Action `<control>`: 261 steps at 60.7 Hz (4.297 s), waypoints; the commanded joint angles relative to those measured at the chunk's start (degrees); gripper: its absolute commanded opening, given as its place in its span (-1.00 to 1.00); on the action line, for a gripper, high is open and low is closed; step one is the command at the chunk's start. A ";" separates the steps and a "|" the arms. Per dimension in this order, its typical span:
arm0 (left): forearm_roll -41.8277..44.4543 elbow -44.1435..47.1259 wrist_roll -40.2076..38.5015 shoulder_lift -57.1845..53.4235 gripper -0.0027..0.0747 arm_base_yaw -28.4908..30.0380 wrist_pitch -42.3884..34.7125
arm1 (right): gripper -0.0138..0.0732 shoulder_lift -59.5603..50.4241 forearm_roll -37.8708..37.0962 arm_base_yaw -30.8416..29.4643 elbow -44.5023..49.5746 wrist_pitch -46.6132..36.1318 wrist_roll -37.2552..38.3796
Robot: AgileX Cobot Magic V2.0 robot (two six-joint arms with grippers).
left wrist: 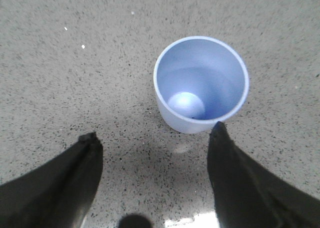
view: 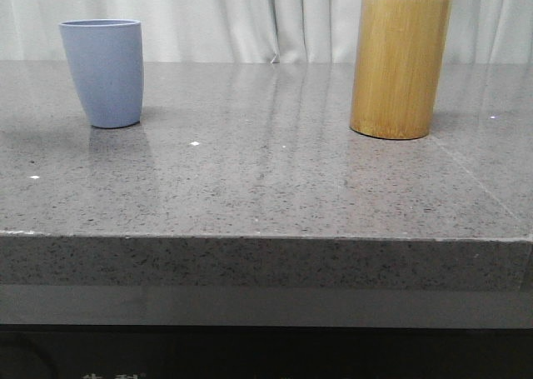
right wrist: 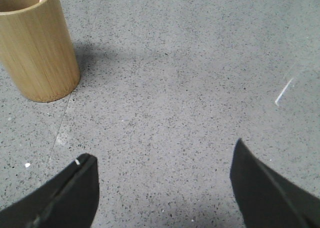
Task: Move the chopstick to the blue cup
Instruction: 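Lower the left gripper fingers inside the blue cup's rim and grip, then slide the blue cup with the left gripper toward the bamboo cup, then open the left gripper and lift it out of the blue cup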
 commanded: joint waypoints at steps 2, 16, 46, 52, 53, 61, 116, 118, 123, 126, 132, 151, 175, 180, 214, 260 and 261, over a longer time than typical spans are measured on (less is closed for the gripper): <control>-1.06 -6.23 0.07 2.81 0.20 -0.47 0.58 | 0.60 0.01 -0.83 -0.21 -2.09 -3.74 -0.32; -3.61 -12.53 0.07 10.53 0.20 -0.47 0.60 | 0.60 0.01 -0.83 -0.21 -2.09 -3.74 -0.32; -2.72 -18.53 0.07 19.32 0.13 -0.47 2.00 | 0.60 0.01 -0.83 -0.21 -2.09 -3.74 -0.32; -2.32 -18.53 0.07 19.32 -0.10 -0.47 2.00 | 0.60 0.01 -0.83 -0.21 -2.09 -3.74 -0.32; -2.16 -18.53 0.07 19.32 -0.14 -0.47 2.00 | 0.60 0.01 -0.83 -0.21 -2.09 -3.74 -0.32; -1.13 -18.53 0.07 19.21 -0.57 -0.47 2.33 | 0.60 0.01 -0.83 -0.21 -2.09 -3.74 -0.32; -2.60 -26.63 0.07 19.12 -0.98 -13.43 2.82 | 0.60 0.01 -0.78 -0.21 -2.09 -3.63 -0.32; -2.60 -26.63 0.07 19.36 -0.98 -14.31 2.45 | 0.60 0.01 -0.78 -0.21 -2.09 -3.58 -0.32; -2.34 -26.63 0.07 19.80 -0.98 -16.33 1.45 | 0.60 0.01 -0.78 -0.21 -2.09 -3.50 -0.32; -1.49 -26.63 0.07 20.26 -0.98 -17.28 1.30 | 0.60 0.01 -0.78 -0.21 -2.09 -3.50 -0.32; 1.02 -26.63 0.07 21.31 -0.98 -18.20 1.31 | 0.60 0.01 -0.78 -0.21 -2.09 -3.50 -0.32; 1.71 -26.63 0.07 23.60 -0.98 -18.20 1.55 | 0.60 0.01 -0.78 -0.21 -2.09 -3.33 -0.32; 1.71 -26.63 0.07 23.60 -0.53 -18.20 1.80 | 0.60 0.01 -0.78 -0.21 -2.09 -3.33 -0.32; 1.71 -26.63 0.07 23.60 -0.29 -18.20 1.68 | 0.60 0.01 -0.78 -0.21 -2.09 -3.33 -0.32; 2.69 -33.51 0.07 23.48 0.05 -18.20 10.25 | 0.60 0.01 0.21 -0.21 -2.09 -4.04 -0.27; 2.97 7.61 -0.73 -19.18 0.04 -18.10 -12.16 | 0.60 6.81 15.72 -0.21 -6.92 -12.36 -0.27; 2.97 9.03 -0.73 -20.13 0.04 -18.10 -12.71 | 0.60 7.15 16.40 -0.21 -6.92 -12.78 -0.27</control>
